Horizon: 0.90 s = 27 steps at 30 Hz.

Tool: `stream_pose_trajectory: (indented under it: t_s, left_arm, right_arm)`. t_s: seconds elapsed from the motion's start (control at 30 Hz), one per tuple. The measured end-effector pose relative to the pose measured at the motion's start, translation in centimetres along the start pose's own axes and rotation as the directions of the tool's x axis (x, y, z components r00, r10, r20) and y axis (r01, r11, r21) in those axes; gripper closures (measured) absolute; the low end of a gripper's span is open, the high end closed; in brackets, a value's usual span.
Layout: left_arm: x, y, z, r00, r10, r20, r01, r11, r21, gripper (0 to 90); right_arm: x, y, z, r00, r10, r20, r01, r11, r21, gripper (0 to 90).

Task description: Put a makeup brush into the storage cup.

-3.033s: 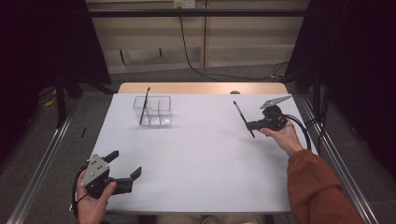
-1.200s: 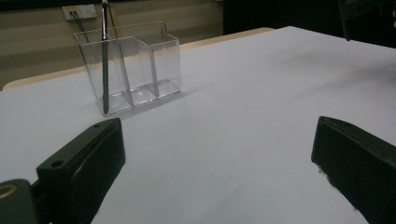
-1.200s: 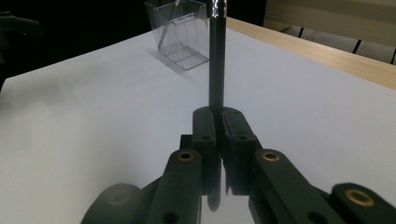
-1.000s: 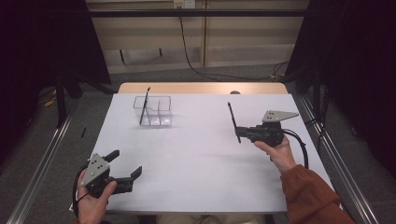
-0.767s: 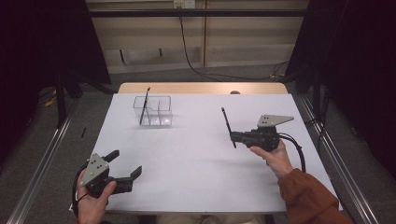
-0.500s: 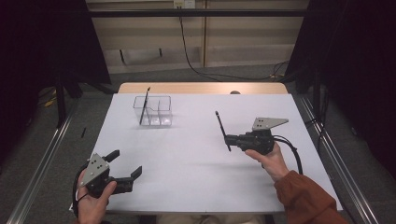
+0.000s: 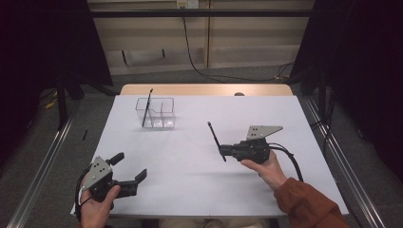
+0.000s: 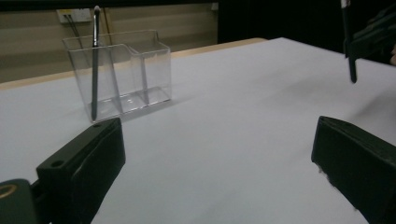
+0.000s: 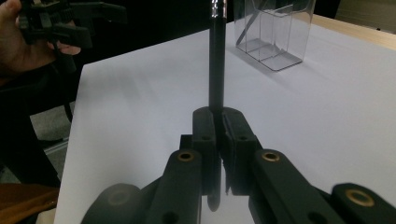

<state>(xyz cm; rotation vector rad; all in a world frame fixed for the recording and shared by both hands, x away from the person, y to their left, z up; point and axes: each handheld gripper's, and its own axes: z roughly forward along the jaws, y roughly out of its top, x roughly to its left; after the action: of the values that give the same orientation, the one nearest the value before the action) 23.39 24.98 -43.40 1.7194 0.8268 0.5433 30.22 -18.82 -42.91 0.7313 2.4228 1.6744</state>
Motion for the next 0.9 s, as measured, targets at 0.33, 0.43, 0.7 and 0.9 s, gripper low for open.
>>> stream_pose_trajectory:
  t_s: [0.33, 0.43, 0.7, 0.9]
  left_arm:
    - [-0.8, 0.5, 1.3, 0.9995, 0.022, 0.022, -0.022, 0.9997, -0.003, 2.8]
    - [-1.2, 0.7, 1.8, 0.9986, 0.025, 0.047, -0.025, 0.9997, -0.004, 2.8]
    - [-2.1, 1.8, 2.4, 0.9968, 0.046, 0.066, -0.044, 0.9986, -0.028, 2.7]
    - [-2.6, 2.7, 3.0, 0.9955, 0.057, 0.076, -0.054, 0.9977, -0.042, 2.5]
  right_arm:
    - [0.3, -0.2, 0.6, 0.9994, 0.011, -0.033, -0.012, 1.0, -0.006, 84.8]
    - [0.4, -0.3, 0.7, 0.9993, 0.006, -0.036, -0.006, 1.0, -0.004, 84.8]
    - [0.5, -0.2, 0.7, 0.999, 0.004, -0.045, -0.004, 1.0, -0.008, 84.8]
    - [0.5, -0.3, 0.8, 0.999, -0.001, -0.045, 0.0, 1.0, -0.01, 84.7]
